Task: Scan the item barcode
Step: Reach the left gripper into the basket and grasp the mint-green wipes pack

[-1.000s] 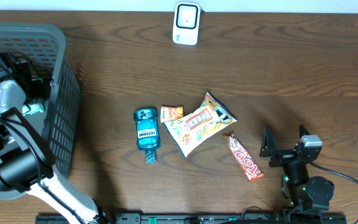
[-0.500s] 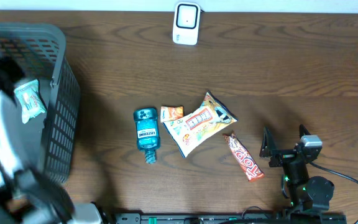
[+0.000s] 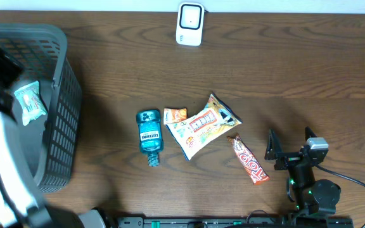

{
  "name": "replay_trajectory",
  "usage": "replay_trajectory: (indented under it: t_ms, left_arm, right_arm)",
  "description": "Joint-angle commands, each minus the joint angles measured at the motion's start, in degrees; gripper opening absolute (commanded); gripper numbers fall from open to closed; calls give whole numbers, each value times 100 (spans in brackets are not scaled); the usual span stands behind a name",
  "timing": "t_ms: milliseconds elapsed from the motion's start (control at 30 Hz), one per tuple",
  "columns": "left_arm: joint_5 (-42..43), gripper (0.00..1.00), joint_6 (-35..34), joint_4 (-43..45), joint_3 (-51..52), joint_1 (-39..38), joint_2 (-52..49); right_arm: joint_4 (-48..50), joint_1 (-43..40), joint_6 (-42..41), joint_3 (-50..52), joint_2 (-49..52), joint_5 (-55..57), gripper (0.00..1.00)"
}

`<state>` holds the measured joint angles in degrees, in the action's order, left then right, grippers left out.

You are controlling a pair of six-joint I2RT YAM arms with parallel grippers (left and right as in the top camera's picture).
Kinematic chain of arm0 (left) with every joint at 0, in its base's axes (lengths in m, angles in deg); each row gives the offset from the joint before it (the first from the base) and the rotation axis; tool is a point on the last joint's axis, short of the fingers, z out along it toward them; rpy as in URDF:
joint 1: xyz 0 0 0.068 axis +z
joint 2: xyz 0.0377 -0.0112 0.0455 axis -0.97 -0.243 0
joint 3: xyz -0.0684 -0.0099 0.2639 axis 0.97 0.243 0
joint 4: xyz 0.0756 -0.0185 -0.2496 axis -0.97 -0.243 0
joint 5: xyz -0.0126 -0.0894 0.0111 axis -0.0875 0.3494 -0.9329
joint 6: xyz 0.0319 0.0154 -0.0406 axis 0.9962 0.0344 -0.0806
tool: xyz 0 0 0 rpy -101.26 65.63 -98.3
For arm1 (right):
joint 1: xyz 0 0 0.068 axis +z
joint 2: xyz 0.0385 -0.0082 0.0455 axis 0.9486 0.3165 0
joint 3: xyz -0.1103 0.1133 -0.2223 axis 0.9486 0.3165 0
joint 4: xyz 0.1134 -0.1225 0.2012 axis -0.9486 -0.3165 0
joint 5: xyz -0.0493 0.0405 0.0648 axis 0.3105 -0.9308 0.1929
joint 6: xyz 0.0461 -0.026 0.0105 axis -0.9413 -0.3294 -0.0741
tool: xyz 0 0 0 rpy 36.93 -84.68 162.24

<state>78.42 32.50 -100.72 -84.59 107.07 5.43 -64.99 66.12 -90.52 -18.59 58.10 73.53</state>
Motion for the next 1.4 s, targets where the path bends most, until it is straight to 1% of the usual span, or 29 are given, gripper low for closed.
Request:
replay_trajectory:
  t_ms: [0,167,333,600,667,700,733,800,833,867,900,1000,1033,1100,1167,1200,1233,1300,1367]
  left_arm:
    - [-94,96,424,-107,247,22,-872]
    - [-96,98,745,-92,247,39,-1727]
    - [-96,98,894,66,247,155,-2295]
    - [-92,99,953,140,247,282,-3075]
    - [-68,97,953,151,247,282,-3230]
    - [-57,91,953,155,247,282,-3259]
    - [-50,80,953,157,247,282,-3272]
    - [-52,57,953,181,247,282,-3259]
    - [-55,41,1008,188,245,282,-3222]
    - [-55,33,1019,188,245,282,-3176]
    - [-55,29,1019,192,245,282,-3123]
    - [-55,27,1014,192,181,284,-2796]
    - [-52,27,992,199,55,286,-2380]
    - [-52,27,861,199,-94,286,-1945]
    - [-48,27,435,201,-229,286,-1392]
    - [-24,27,-125,203,-282,286,-892]
    - [114,27,-505,219,-284,286,-560]
    - [839,27,-1117,236,-284,284,26]
    - [1963,27,-1506,293,-284,212,487]
  right_arm:
    - [-24,17,63,4,-7,-2,99]
    - [-24,17,63,4,-7,-2,99]
    - [-24,17,63,4,-7,-2,99]
    - [-24,17,63,4,-7,-2,99]
    - [-24,17,63,4,-7,-2,99]
    - [-24,17,63,4,-7,-2,99]
    - [-24,17,63,4,-7,-2,99]
    - [-24,17,63,7,-7,-2,99]
    - [-24,17,63,4,-7,-2,99]
    - [-24,17,63,4,-7,-2,99]
    - [-24,17,63,4,-7,-2,99]
    - [-24,17,63,7,-7,-2,99]
    - [-24,17,63,4,-7,-2,99]
    - [-24,17,63,4,-7,-2,99]
    - [-24,17,63,4,-7,-2,99]
    - [-24,17,63,4,-7,-2,99]
    - [-24,17,63,4,-7,-2,99]
    - [-24,17,63,4,-7,-2,99]
    - [-24,17,63,4,-7,-2,99]
